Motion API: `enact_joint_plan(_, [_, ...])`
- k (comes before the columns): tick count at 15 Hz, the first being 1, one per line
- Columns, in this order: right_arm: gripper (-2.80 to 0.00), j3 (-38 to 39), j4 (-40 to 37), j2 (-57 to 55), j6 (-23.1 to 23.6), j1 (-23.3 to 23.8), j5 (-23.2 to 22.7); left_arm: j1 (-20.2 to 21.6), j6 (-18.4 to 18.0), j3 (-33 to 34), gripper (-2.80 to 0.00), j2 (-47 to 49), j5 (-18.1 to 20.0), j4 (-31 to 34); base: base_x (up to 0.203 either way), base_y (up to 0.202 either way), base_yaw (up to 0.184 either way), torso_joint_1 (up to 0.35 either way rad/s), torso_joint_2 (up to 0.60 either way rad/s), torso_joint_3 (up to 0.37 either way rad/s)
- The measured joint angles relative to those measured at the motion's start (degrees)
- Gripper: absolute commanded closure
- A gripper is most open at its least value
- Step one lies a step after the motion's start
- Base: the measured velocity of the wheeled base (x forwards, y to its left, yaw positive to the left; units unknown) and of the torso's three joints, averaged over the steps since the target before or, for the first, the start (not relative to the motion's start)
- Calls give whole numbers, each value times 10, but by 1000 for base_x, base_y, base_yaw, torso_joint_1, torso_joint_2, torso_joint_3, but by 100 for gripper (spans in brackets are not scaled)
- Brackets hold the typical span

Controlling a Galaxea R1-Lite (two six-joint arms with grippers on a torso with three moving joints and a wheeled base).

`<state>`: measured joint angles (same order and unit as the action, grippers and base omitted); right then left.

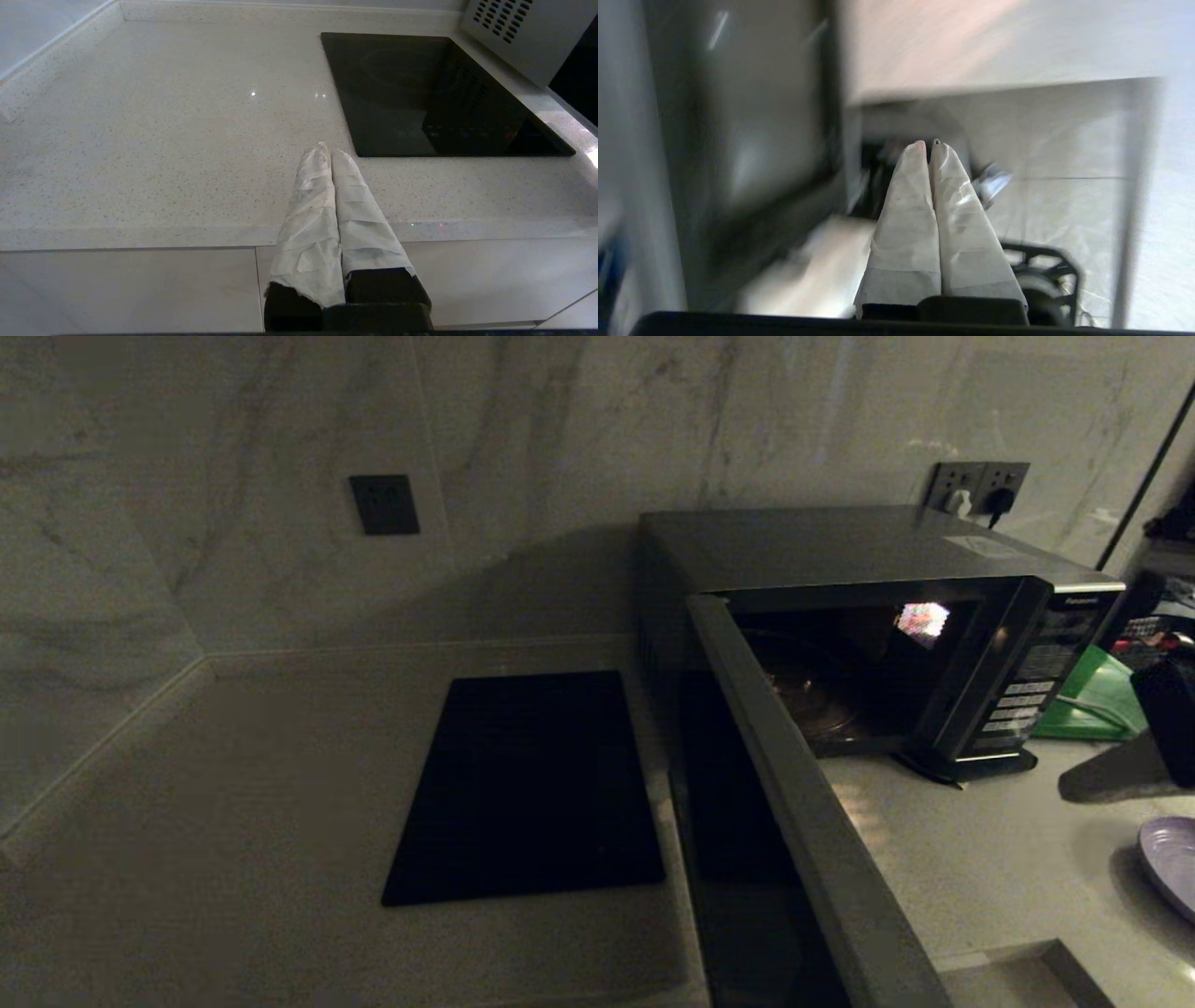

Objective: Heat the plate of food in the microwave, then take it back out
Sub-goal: Open the microwave oven, then put the plate in the microwave oven

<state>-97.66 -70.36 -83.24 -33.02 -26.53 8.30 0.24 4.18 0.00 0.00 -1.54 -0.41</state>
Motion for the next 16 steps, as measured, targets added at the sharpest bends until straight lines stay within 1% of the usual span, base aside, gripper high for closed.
enact_joint_plan(2, [0, 1, 0, 5, -13, 63, 62, 0, 0, 0, 0, 0, 0, 0, 0, 0, 0, 0, 0, 0])
enact_joint_plan(3, [0, 6, 0, 8, -18, 100, 84, 0, 0, 0, 0, 0, 0, 0, 0, 0, 0, 0, 0, 0])
enact_joint_plan(5, [0, 23, 2, 12, -29, 181, 121, 0, 0, 0, 0, 0, 0, 0, 0, 0, 0, 0, 0, 0])
enact_joint_plan(6, [0, 36, 6, 13, -41, 222, 132, 0, 0, 0, 0, 0, 0, 0, 0, 0, 0, 0, 0, 0])
enact_joint_plan(8, [0, 91, 38, 14, -67, 299, 149, 0, 0, 0, 0, 0, 0, 0, 0, 0, 0, 0, 0, 0])
enact_joint_plan(11, [0, 221, 143, 18, -84, 412, 167, 0, 0, 0, 0, 0, 0, 0, 0, 0, 0, 0, 0, 0])
enact_joint_plan(12, [-280, 255, 179, 18, -89, 453, 163, 0, 0, 0, 0, 0, 0, 0, 0, 0, 0, 0, 0, 0])
enact_joint_plan(14, [-280, 292, 237, 8, -104, 527, 129, 0, 0, 0, 0, 0, 0, 0, 0, 0, 0, 0, 0, 0])
enact_joint_plan(16, [-280, 303, 280, -14, -108, 582, 88, 0, 0, 0, 0, 0, 0, 0, 0, 0, 0, 0, 0, 0])
